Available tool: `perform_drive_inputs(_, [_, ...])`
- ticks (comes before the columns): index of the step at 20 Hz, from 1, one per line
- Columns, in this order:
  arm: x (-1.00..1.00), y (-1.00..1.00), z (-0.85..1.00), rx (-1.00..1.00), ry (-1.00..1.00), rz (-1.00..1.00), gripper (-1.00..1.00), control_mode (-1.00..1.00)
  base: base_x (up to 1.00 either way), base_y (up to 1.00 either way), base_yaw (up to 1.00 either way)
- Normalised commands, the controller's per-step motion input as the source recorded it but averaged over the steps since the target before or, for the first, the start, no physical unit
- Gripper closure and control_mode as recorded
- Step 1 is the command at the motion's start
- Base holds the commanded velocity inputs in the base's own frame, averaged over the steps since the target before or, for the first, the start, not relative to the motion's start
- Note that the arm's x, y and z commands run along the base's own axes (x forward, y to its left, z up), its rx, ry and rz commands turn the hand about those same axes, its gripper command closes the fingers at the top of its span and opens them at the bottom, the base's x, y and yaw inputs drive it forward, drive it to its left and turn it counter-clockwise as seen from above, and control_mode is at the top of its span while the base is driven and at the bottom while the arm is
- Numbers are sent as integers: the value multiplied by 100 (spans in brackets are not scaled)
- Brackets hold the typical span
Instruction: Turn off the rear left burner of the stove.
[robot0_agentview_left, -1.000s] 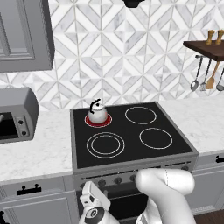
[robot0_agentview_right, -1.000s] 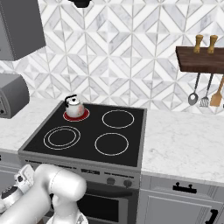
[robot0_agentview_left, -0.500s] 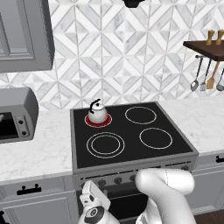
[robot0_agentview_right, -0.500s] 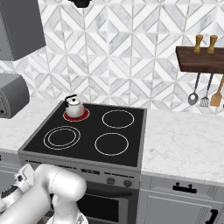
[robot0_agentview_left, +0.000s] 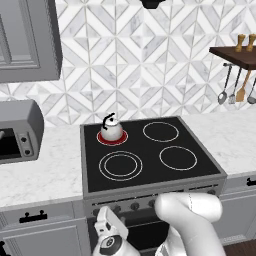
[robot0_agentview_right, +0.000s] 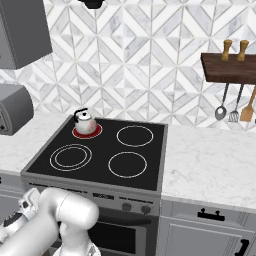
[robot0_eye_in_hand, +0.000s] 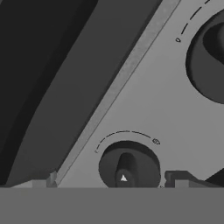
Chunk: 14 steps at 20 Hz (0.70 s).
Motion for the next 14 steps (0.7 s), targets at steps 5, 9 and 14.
perform_drive_inputs(5, [0,0,0,0,0,0,-100,-100,0,0,0])
perform_drive_inputs(9, [0,0,0,0,0,0,100,-100,0,0,0])
perform_drive_inputs(14, [0,2,0,0,1,0,100,-100,0,0,0])
